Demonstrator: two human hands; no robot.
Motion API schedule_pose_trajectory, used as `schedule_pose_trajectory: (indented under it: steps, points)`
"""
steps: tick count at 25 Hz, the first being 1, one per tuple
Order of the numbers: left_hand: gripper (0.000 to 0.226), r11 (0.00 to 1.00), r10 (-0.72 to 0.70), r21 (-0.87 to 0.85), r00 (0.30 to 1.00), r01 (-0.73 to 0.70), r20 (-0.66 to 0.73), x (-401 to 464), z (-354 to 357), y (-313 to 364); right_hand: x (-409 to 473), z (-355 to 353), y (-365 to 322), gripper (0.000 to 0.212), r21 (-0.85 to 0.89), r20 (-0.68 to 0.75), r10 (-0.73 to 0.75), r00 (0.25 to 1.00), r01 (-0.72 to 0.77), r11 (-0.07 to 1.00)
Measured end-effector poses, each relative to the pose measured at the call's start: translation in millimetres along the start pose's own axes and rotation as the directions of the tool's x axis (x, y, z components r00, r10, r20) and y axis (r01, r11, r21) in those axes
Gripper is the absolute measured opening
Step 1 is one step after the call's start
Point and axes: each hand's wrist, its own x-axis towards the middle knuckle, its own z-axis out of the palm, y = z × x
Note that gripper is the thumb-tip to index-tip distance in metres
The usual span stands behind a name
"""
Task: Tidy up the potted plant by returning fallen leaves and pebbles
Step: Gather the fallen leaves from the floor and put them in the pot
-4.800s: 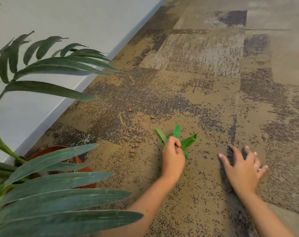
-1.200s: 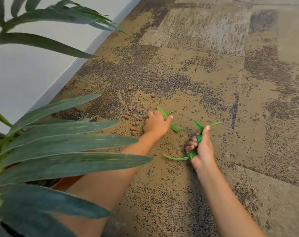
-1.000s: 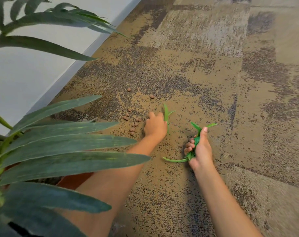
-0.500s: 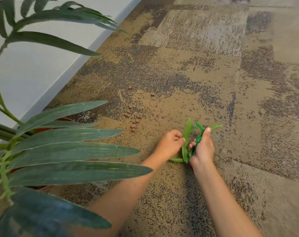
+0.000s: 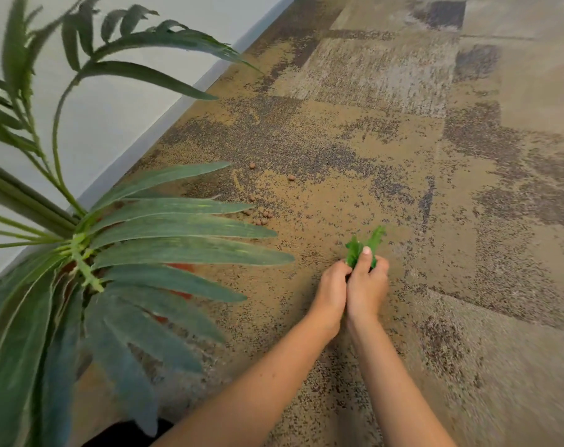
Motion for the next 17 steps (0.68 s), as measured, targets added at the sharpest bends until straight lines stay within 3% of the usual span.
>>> schedule_pose_trajectory:
  steps: [3,6,9,15,17]
  points:
    - [0.031,0.991,0.005,-0.130,0.997,-0.014,-0.072,-15.4,-6.0,0.3,-17.4,2.4,-3.6,0.033,-0.077,0.068,-0.063,0.996,0.069,0.995]
    - [0.034,0.953,0.042,-0.299,0.999,-0.046,-0.020,-23.6,-18.8,3.6,-30.9,4.7,-15.3,0.033,-0.170,0.125,-0.134,0.983,0.155,0.973]
    - [0.040,0.944,0.034,-0.328,0.999,-0.019,0.040,-25.0,-28.7,9.6,-44.6,7.3,-24.7,0.032,-0.122,0.176,-0.189,0.966,0.212,0.970]
    - [0.040,0.949,-0.065,-0.303,0.994,0.088,0.085,-10.9,-32.5,15.8,-51.4,5.8,-33.9,0.061,-0.045,0.356,-0.060,0.933,0.081,0.996]
    - [0.050,0.935,-0.105,-0.332,0.991,0.125,0.078,-7.5,-26.1,19.2,-48.1,6.0,-35.2,0.065,-0.071,0.412,0.022,0.911,0.008,0.997]
